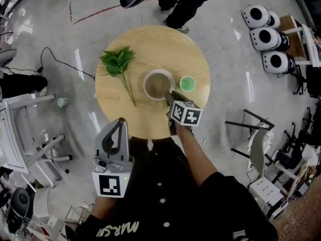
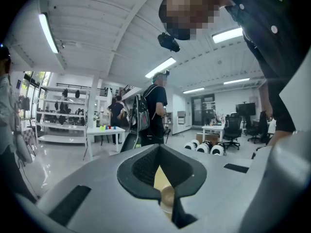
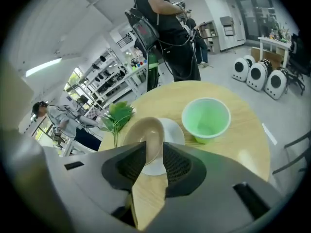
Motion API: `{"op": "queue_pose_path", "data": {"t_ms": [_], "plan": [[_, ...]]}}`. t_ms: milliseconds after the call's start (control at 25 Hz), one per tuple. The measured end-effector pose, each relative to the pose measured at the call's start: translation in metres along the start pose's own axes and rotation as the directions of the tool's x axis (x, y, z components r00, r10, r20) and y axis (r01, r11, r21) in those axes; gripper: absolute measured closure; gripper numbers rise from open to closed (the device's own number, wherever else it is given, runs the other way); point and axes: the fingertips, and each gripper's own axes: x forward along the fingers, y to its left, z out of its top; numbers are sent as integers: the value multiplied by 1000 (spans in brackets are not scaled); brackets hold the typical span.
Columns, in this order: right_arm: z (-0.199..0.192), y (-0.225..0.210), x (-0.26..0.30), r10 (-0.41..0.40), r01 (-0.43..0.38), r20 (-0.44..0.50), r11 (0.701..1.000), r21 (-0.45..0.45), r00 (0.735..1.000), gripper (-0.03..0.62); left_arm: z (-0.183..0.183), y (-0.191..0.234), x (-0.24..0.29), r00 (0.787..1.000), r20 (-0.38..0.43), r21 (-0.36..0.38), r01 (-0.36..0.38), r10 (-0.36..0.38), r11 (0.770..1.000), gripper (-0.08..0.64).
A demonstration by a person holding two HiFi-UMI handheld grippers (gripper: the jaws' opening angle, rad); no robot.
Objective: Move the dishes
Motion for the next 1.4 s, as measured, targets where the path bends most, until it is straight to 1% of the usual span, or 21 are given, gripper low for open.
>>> {"op": "queue_pose_path", "data": {"t_ms": [200, 480, 600, 960, 1040, 1200, 1400], "plan": [[-1, -9, 14, 4, -2, -22, 996, 86, 1000, 486, -7, 0, 5, 1000, -19, -6, 2, -2, 1000, 543], [-2, -16, 27, -3, 9, -40, 989, 150, 999, 514, -18, 2, 10, 999, -43, -18, 2, -3, 1000, 543], [-2, -17, 30, -4, 11, -45, 987, 160, 999, 519, -20, 3, 11, 999, -49, -22, 0, -1, 1000, 543], [-1, -20, 33, -19, 29, -58, 982, 186, 998, 566, -22, 4, 11, 998, -55, -26, 0, -1, 1000, 543], [-1, -21, 34, -25, 36, -63, 982, 183, 998, 582, -23, 5, 12, 999, -54, -28, -1, 0, 1000, 543], [-2, -20, 32, -24, 36, -71, 984, 174, 997, 584, -23, 4, 10, 998, -57, -27, -1, -1, 1000, 543], [-2, -13, 25, -1, 12, -68, 988, 156, 998, 588, -24, 4, 6, 999, -53, -23, -2, 0, 1000, 543]]}}
